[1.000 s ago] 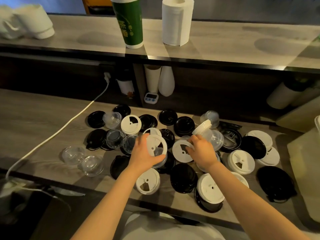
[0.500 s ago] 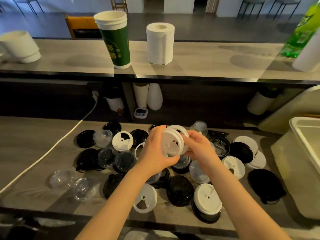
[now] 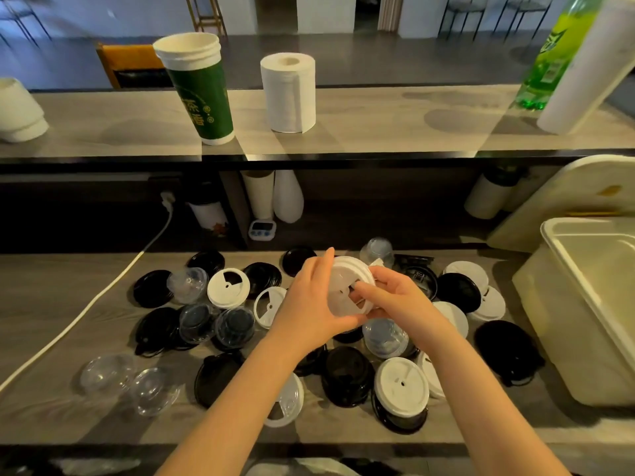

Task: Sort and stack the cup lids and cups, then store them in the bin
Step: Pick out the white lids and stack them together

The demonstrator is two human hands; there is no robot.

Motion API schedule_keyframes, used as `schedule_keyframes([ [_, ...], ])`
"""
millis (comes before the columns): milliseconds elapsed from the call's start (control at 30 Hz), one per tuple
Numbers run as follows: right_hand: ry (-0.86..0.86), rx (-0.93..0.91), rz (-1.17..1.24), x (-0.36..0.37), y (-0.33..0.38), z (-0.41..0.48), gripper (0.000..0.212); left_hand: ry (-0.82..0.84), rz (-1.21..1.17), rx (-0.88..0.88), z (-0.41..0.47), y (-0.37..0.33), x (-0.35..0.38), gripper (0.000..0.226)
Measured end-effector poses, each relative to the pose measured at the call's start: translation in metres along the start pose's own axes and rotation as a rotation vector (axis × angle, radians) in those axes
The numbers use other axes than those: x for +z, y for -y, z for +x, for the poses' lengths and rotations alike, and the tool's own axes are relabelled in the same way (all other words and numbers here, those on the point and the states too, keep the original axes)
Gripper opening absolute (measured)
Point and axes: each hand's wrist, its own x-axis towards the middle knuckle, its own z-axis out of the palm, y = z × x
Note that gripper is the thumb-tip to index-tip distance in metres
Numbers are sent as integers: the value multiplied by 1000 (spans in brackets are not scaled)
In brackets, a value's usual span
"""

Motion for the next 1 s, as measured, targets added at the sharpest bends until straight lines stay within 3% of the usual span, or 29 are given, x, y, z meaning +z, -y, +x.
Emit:
schedule_keyframes([
  [100, -31, -1, 4, -5, -5, -2, 16, 76, -7, 12, -2, 1, -2, 115],
  [167, -49, 11, 40, -11, -9, -3, 21, 108, -167, -44, -4, 5, -2, 109],
  [233, -45, 21, 56, -14, -13, -4, 22, 77, -434, -122, -7, 12, 2, 84],
  [300, -43, 43, 69, -14, -17, -5, 20, 35, -621, -178, -8, 21, 8, 41],
  [367, -53, 78, 60, -9, -22, -4, 19, 18, -711, -247, -11, 26, 12, 22],
  [500, -71, 147, -92, 8, -35, -1, 21, 9, -684, -289, -19, 37, 14, 21],
  [633, 40, 192, -273, 33, -47, 6, 24, -63, -793, -425, -38, 59, 10, 5],
  [800, 112, 121, -667, 65, -75, 18, 48, -342, -1052, -673, -76, 91, -6, 15],
  [900, 263, -28, -950, 89, -100, 14, 39, -472, -1056, -785, -96, 117, -14, 11],
  [1000, 459, -96, -1151, 113, -126, 6, 53, -564, -1106, -852, -115, 133, -16, 8],
])
